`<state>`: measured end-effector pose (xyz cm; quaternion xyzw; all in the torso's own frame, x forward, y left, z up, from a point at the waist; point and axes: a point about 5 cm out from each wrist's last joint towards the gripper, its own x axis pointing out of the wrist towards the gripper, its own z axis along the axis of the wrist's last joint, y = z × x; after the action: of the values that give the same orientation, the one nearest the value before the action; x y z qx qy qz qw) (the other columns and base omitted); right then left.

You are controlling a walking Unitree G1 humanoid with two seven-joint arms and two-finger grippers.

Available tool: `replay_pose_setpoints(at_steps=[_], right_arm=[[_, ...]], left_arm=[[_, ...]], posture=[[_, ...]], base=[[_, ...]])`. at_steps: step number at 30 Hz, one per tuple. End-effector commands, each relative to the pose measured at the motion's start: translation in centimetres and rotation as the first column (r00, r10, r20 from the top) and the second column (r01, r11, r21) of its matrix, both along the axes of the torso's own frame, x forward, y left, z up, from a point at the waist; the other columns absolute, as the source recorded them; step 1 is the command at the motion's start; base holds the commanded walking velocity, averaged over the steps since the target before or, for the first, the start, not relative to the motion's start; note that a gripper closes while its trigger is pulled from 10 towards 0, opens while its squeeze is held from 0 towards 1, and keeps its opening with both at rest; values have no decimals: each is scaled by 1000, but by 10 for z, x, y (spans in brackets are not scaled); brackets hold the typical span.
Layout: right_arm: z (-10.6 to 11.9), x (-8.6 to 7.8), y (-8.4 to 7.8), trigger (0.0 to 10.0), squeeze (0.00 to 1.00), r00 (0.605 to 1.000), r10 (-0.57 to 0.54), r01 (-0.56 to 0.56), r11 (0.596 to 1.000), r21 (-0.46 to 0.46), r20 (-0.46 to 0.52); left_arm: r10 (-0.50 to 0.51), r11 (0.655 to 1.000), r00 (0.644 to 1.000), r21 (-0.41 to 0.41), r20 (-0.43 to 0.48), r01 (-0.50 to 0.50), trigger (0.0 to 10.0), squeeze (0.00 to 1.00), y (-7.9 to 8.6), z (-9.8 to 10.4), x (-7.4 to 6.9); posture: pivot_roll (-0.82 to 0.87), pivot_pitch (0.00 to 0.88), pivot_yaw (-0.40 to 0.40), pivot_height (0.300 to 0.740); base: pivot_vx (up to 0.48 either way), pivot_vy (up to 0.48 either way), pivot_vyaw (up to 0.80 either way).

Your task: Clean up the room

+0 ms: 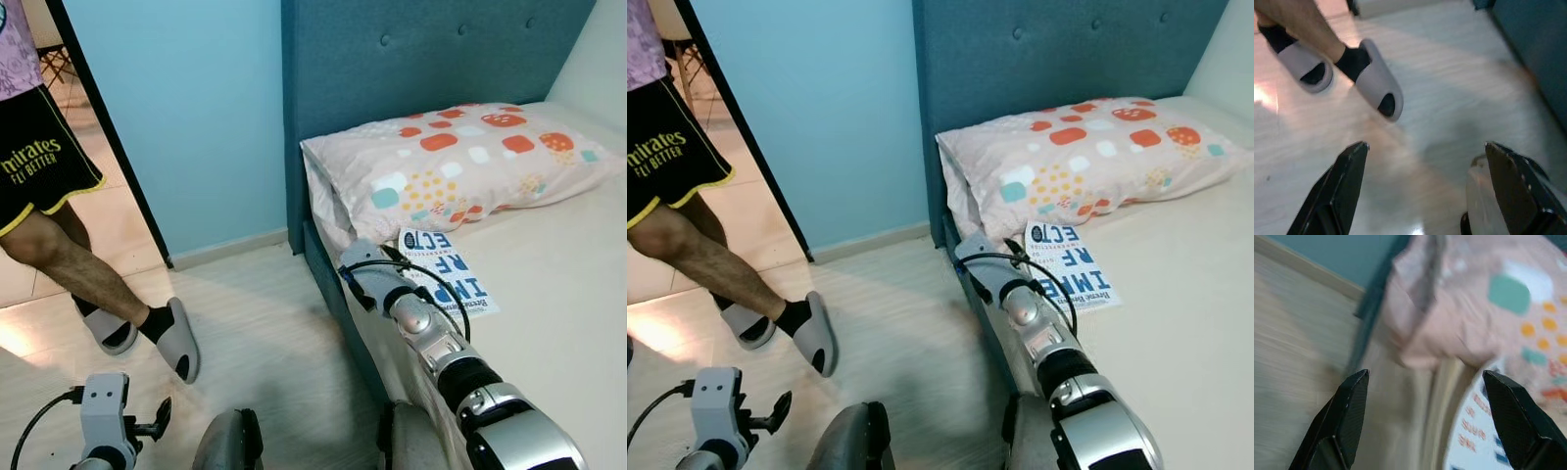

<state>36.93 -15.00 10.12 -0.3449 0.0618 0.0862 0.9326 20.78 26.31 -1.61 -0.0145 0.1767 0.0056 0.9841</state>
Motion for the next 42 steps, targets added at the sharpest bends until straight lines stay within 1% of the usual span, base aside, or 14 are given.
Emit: replay_pose_setpoints(at_steps=[1, 4, 5, 9, 11, 12, 14, 15, 20, 21, 22, 30, 41, 42], right_arm=[[-5, -1, -14, 10000, 1000, 996, -89, 89, 996, -7, -12], [-6, -2, -28, 10000, 1000, 983, -183, 183, 983, -21, -3], [-7, -3, -32, 10000, 0, 978, -208, 208, 978, -19, -1], [-8, -3, -37, 10000, 0, 970, -242, 242, 970, -7, -2], [-23, -10, -41, 10000, 0, 959, -270, 271, 963, -7, -90], [-23, -10, -41, 10000, 0, 959, -270, 271, 963, -7, -90], [-31, -14, -40, 10000, 0, 951, -276, 278, 960, -2, -138], [-41, -20, -40, 10000, 0, 940, -282, 289, 957, 6, -190], [-45, -23, -43, 10000, 0, 932, -302, 305, 952, -14, -199], [-44, -23, -49, 6980, 0, 927, -327, 325, 945, -37, -185], [-38, -21, -59, 0, 0, 919, -367, 360, 930, -76, -142], [-24, -16, -75, 0, 0, 917, -394, 383, 915, -128, -70], [-35, -24, -79, 0, 0, 915, -383, 367, 920, -135, -125], [-38, -25, -78, 3020, 0, 912, -383, 368, 922, -119, -149]], left_arm=[[7, 1000, 1000, 8, -18, -6, 10000, 0, 8, -1, -7], [-5, 1000, 1000, 13, -11, 5, 10000, 0, 9, 2, -7], [-10, 1000, 1000, 14, -9, 10, 10000, 0, 9, 2, -7], [-16, 1000, 1000, 15, -6, 16, 10000, 0, 9, 4, -6], [-22, 1000, 1000, 16, -4, 22, 10000, 0, 9, 5, -5], [-22, 1000, 1000, 16, -4, 22, 10000, 0, 9, 5, -5], [-25, 1000, 1000, 16, -3, 25, 10000, 0, 8, 6, -5], [-28, 999, 1000, 15, -2, 28, 10000, 0, 8, 6, -6], [-29, 999, 1000, 15, -3, 29, 10000, 0, 8, 6, -7], [-28, 999, 1000, 15, -4, 28, 10000, 0, 8, 6, -7], [-28, 999, 1000, 15, -5, 28, 10000, 0, 7, 6, -8], [-29, 1000, 1000, 12, 7, 29, 10000, 0, 5, 9, -6], [-31, 1000, 999, 6, 8, 31, 10000, 0, 3, 9, -4], [-31, 1000, 999, 6, 6, 31, 10000, 0, 2, 9, -4]], posture=[[168, 257, -12, 565], [171, 259, -10, 565], [173, 263, -9, 565], [174, 266, -6, 565], [172, 271, -4, 565], [172, 271, -4, 565], [174, 272, -5, 565], [175, 271, -7, 565], [173, 271, -8, 565], [174, 271, -9, 565], [174, 270, -9, 565], [170, 269, -10, 565], [161, 264, -13, 565], [155, 255, -15, 565]], base=[[0, 0, 0], [0, 0, 0], [0, 0, 0], [0, 0, 0], [0, 0, 0], [0, 0, 0], [0, 0, 0], [0, 0, 0], [0, 0, 0], [0, 0, 0], [0, 0, 0], [0, 0, 0], [0, 0, 0], [0, 0, 0]])
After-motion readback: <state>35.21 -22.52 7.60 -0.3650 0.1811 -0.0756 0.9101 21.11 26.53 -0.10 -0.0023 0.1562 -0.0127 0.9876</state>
